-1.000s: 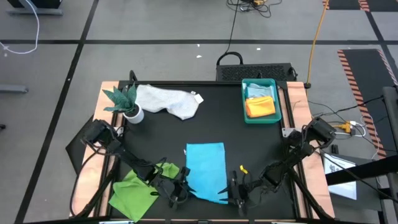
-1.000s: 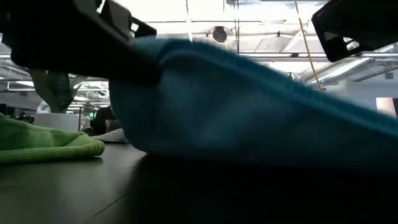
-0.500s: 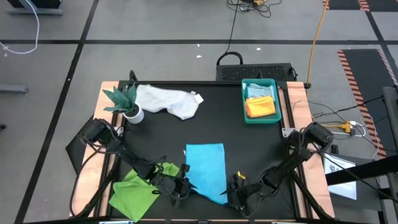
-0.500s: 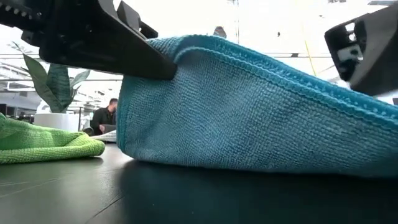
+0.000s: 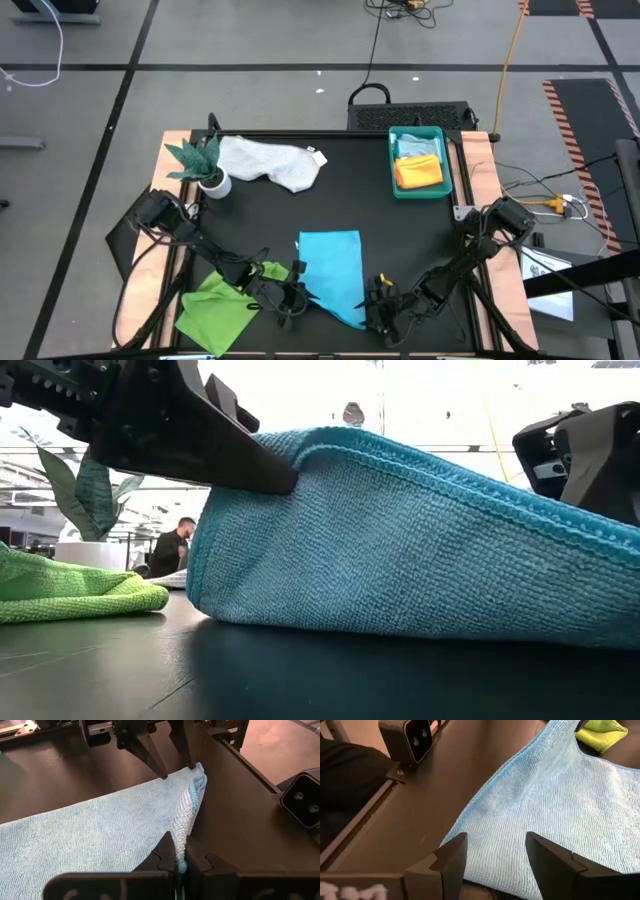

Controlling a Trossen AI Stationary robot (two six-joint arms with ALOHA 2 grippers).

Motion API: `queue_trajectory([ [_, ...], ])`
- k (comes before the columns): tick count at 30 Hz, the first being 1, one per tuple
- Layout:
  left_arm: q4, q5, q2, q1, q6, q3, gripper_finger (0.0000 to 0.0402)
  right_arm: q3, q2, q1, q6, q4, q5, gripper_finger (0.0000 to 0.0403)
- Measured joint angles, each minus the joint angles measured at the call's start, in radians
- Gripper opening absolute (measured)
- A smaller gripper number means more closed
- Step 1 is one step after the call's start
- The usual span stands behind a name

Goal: Fold microfiber towels
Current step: Fold the blue microfiber cloth

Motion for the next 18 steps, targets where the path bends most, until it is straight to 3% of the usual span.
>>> queue_trajectory([
  [5, 0.0, 0.0, 0.0, 0.0, -0.001, 0.0, 0.0024, 0.0, 0.002, 0.001, -0.039, 0.001, 0.002, 0.0191],
  [12, -0.015, -0.001, 0.0, 0.002, 0.001, 0.0, 0.0008, 0.0, 0.062, -0.008, -0.09, 0.008, -0.035, 0.0184],
  [18, -0.023, -0.012, 0.0, 0.006, 0.0, 0.0, 0.0028, 0.0, 0.04, -0.003, -0.14, 0.028, -0.051, 0.0183],
])
